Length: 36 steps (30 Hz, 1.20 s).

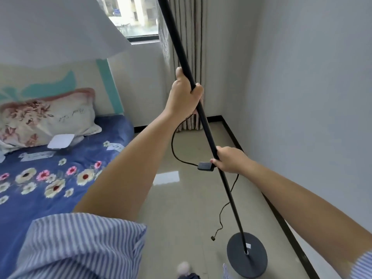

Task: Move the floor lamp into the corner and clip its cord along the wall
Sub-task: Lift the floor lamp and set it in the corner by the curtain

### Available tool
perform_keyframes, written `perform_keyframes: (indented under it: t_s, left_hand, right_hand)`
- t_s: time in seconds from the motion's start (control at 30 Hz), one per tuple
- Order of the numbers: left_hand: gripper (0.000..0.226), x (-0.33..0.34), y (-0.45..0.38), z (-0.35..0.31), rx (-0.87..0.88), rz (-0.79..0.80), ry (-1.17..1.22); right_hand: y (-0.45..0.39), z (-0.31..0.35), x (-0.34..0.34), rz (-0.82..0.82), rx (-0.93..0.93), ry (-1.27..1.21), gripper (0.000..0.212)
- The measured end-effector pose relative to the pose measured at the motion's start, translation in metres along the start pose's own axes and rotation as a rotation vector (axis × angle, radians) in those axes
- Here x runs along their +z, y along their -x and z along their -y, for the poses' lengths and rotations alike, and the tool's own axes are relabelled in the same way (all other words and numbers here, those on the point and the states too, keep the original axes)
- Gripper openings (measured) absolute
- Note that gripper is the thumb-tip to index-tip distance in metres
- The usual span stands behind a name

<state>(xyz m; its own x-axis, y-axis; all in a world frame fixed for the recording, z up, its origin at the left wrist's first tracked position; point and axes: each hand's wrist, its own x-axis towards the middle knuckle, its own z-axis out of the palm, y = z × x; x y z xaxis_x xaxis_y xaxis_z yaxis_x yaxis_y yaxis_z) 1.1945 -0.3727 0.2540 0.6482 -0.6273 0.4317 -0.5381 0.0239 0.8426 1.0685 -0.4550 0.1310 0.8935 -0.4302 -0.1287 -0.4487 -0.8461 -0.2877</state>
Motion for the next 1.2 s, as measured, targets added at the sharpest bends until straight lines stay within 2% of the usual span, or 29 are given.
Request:
perform_keyframes:
  t_s: [0.17,0.4,0.5,0.63,0.77,0.93,1.07,1.2]
  left_hand:
    - [0.029,0.003,-0.127,0.055,0.033,0.013,-0.032]
    - [0.038,0.044,-0.294,0.138,0.036,0.043,-0.086]
    - [0.035,0.066,-0.364,0.172,0.002,0.042,-0.088]
    - [0.039,0.09,-0.455,0.212,-0.038,0.067,-0.112]
    - [0.046,0.109,-0.538,0.254,-0.084,0.1,-0.121]
    - [0.056,0.137,-0.638,0.318,-0.13,0.165,-0.117]
    - [0.051,0.157,-0.733,0.372,-0.175,0.203,-0.113]
    - [0.046,0.175,-0.818,0.404,-0.159,0.224,-0.13]
  right_hand:
    - [-0.131,-0.016,-0.031,-0.009,0.051,-0.009,0.025]
    - [-0.302,-0.072,-0.062,0.019,0.074,-0.018,0.027]
    - [-0.376,-0.102,-0.076,0.059,0.057,-0.026,0.032]
    - [-0.468,-0.135,-0.096,0.068,0.044,-0.02,0.026]
    - [-0.552,-0.163,-0.111,0.058,0.032,-0.017,0.032]
    - [-0.665,-0.204,-0.115,0.083,0.065,-0.002,0.022]
    - [-0.766,-0.232,-0.125,0.093,0.137,-0.004,0.035]
    - [-0.851,-0.258,-0.144,0.084,0.198,-0.02,0.036]
